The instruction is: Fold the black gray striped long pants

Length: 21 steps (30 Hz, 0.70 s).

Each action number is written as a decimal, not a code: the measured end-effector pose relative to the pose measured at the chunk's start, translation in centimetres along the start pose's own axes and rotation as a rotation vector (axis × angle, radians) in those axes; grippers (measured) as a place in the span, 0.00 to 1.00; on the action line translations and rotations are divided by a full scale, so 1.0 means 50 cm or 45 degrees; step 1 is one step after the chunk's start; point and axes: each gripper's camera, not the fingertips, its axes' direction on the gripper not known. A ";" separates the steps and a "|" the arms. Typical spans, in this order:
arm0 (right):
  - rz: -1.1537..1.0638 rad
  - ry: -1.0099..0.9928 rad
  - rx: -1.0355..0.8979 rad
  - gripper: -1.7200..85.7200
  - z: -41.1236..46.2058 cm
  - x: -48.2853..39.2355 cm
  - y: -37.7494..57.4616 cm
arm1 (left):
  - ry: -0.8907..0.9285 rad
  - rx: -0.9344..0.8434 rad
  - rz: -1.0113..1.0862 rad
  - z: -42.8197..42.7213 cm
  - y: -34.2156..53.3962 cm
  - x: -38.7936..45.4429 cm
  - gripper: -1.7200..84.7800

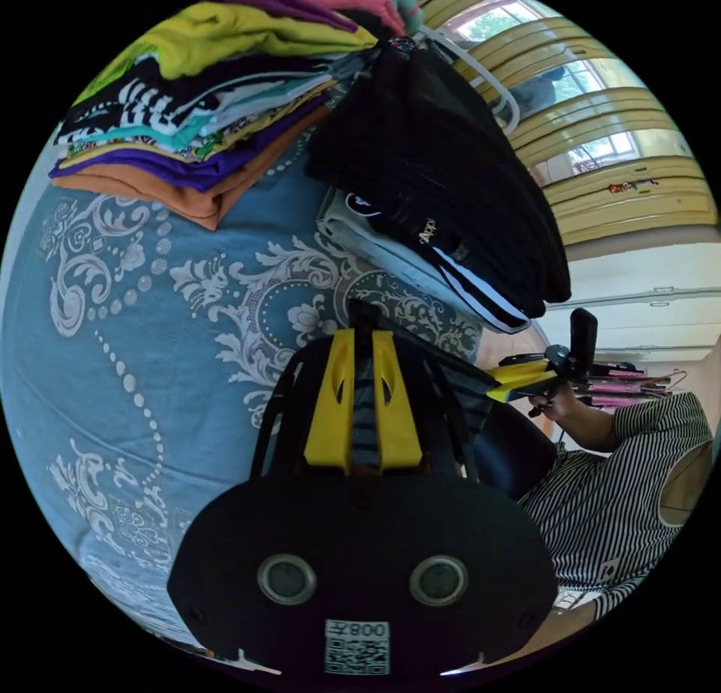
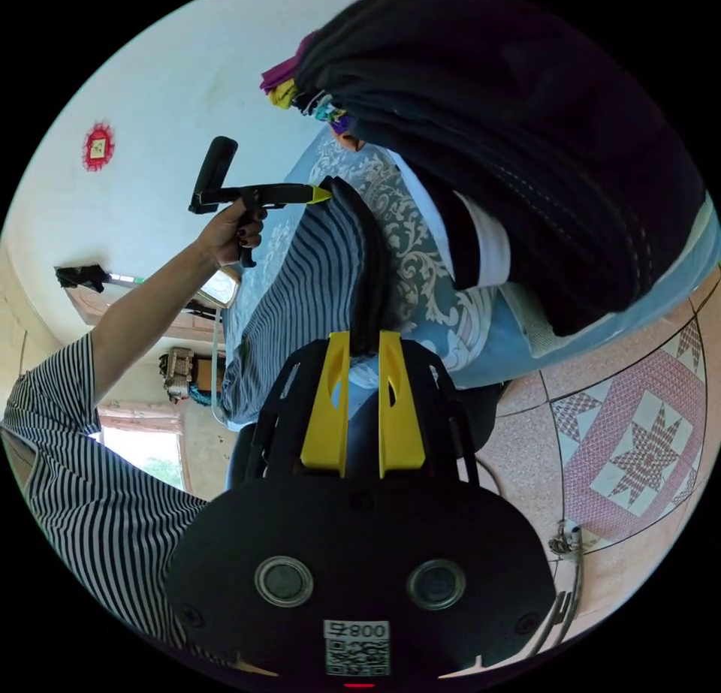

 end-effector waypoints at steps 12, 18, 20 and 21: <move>-0.316 -0.050 0.057 0.10 0.000 -0.271 0.021 | 0.035 0.260 0.097 -0.056 0.244 -0.080 0.06; -0.547 -0.137 0.013 0.10 0.059 -0.472 0.032 | 0.055 0.437 0.093 -0.055 0.462 -0.160 0.06; -0.611 -0.182 -0.015 0.10 0.090 -0.536 0.033 | 0.048 0.500 0.062 -0.042 0.563 -0.201 0.06; -0.659 -0.207 -0.044 0.10 0.116 -0.579 0.035 | 0.045 0.516 0.051 -0.036 0.590 -0.213 0.06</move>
